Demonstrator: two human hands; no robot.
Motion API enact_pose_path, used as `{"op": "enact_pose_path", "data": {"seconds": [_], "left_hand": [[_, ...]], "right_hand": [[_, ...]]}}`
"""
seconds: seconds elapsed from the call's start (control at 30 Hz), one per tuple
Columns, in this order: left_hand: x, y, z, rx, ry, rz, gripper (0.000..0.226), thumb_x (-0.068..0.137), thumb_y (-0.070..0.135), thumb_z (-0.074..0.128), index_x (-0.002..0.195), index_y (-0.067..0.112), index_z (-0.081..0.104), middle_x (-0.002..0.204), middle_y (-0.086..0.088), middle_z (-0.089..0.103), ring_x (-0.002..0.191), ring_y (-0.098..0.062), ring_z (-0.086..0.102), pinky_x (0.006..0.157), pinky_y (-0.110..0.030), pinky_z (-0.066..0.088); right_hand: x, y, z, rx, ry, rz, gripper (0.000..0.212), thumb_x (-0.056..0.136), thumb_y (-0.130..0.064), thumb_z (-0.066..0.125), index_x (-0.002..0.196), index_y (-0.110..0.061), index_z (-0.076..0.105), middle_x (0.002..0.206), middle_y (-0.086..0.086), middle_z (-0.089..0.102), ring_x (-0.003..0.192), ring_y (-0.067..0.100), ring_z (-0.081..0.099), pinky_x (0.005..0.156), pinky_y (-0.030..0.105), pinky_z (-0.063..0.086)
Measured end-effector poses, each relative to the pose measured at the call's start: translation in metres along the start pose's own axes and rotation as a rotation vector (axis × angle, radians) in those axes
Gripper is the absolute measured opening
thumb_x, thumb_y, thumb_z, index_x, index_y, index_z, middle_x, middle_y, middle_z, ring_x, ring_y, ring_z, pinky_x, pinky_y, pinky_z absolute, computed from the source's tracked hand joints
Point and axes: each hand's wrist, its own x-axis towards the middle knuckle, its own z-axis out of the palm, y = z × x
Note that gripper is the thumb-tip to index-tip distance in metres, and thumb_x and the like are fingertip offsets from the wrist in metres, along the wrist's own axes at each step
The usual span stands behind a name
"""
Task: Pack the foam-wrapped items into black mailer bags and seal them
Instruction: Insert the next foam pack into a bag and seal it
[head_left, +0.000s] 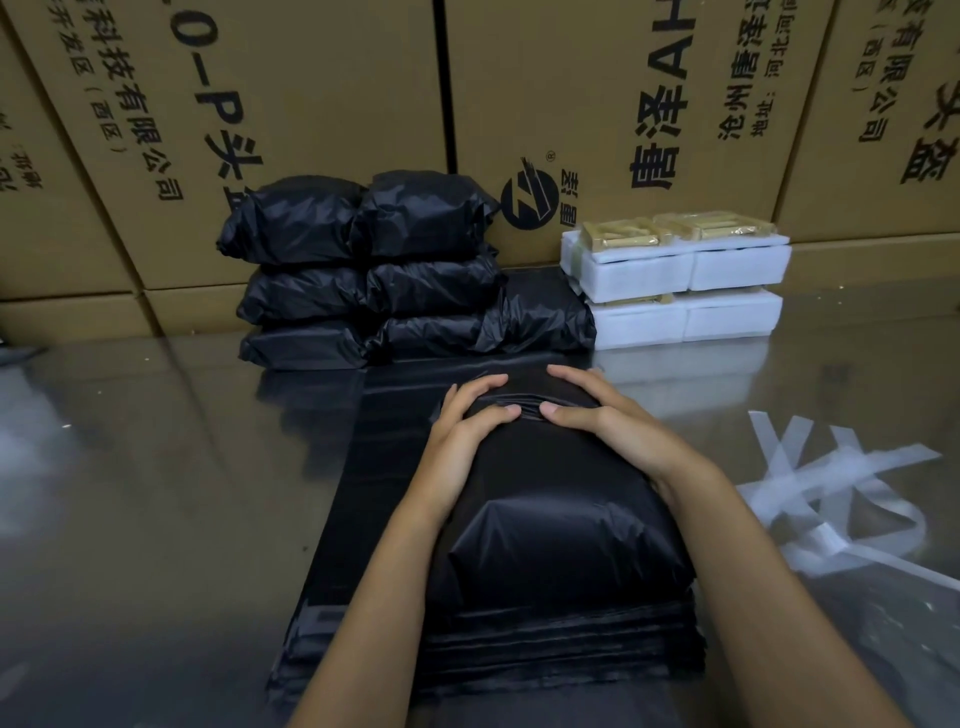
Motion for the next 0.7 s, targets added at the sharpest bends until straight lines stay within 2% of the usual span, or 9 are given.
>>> {"op": "enact_pose_path", "data": {"seconds": [0.1, 0.17, 0.27, 0.47, 0.6, 0.7], "left_hand": [[0.0008, -0.0001, 0.0014, -0.027, -0.002, -0.002, 0.037, 0.072, 0.037, 0.071, 0.107, 0.049, 0.07, 0.144, -0.001, 0.05, 0.143, -0.024, 0.035, 0.116, -0.048, 0.032], [0.0005, 0.0002, 0.0022, -0.047, 0.0, 0.004, 0.033, 0.077, 0.03, 0.071, 0.107, 0.045, 0.07, 0.146, -0.003, 0.048, 0.143, -0.023, 0.034, 0.115, -0.046, 0.035], [0.0008, -0.0003, 0.0021, -0.094, -0.007, -0.001, 0.033, 0.086, 0.017, 0.067, 0.114, 0.035, 0.069, 0.148, -0.008, 0.044, 0.13, -0.02, 0.052, 0.11, -0.042, 0.043], [0.0001, -0.0007, 0.0042, -0.124, 0.007, 0.033, 0.029, 0.089, 0.012, 0.064, 0.11, 0.03, 0.069, 0.139, -0.006, 0.051, 0.119, -0.018, 0.06, 0.098, -0.028, 0.049], [0.0001, -0.0041, 0.0039, -0.165, 0.022, 0.037, 0.03, 0.088, 0.013, 0.064, 0.111, 0.031, 0.07, 0.141, -0.006, 0.05, 0.119, -0.019, 0.06, 0.103, -0.034, 0.049], [0.0007, -0.0059, 0.0034, -0.19, 0.038, 0.033, 0.033, 0.087, 0.012, 0.064, 0.113, 0.03, 0.07, 0.146, -0.008, 0.046, 0.122, -0.021, 0.058, 0.108, -0.041, 0.045]], "right_hand": [[-0.002, -0.0027, 0.0, -0.005, -0.011, -0.002, 0.047, 0.09, -0.039, 0.068, 0.132, -0.054, 0.055, 0.165, -0.014, 0.009, 0.149, 0.012, 0.022, 0.105, 0.027, 0.026], [-0.0027, -0.0039, 0.0, -0.008, -0.014, -0.009, 0.04, 0.093, -0.035, 0.065, 0.129, -0.053, 0.059, 0.166, -0.01, 0.008, 0.151, 0.01, 0.016, 0.113, 0.03, 0.024], [-0.0044, -0.0052, 0.0012, 0.015, -0.018, -0.011, 0.031, 0.095, -0.029, 0.062, 0.119, -0.049, 0.067, 0.167, -0.005, 0.009, 0.152, 0.007, 0.01, 0.123, 0.037, 0.019], [-0.0064, -0.0078, 0.0031, 0.026, 0.017, -0.024, 0.023, 0.096, -0.025, 0.061, 0.102, -0.045, 0.072, 0.164, -0.006, 0.021, 0.151, 0.001, 0.009, 0.116, 0.029, 0.019], [-0.0052, -0.0064, 0.0031, 0.023, 0.036, -0.018, 0.022, 0.094, -0.028, 0.063, 0.106, -0.044, 0.073, 0.165, -0.007, 0.018, 0.151, 0.0, 0.008, 0.105, 0.025, 0.02], [-0.0036, -0.0043, 0.0031, 0.046, 0.044, -0.014, 0.022, 0.093, -0.029, 0.064, 0.106, -0.043, 0.074, 0.165, -0.008, 0.017, 0.15, -0.002, 0.008, 0.102, 0.024, 0.021]]}}
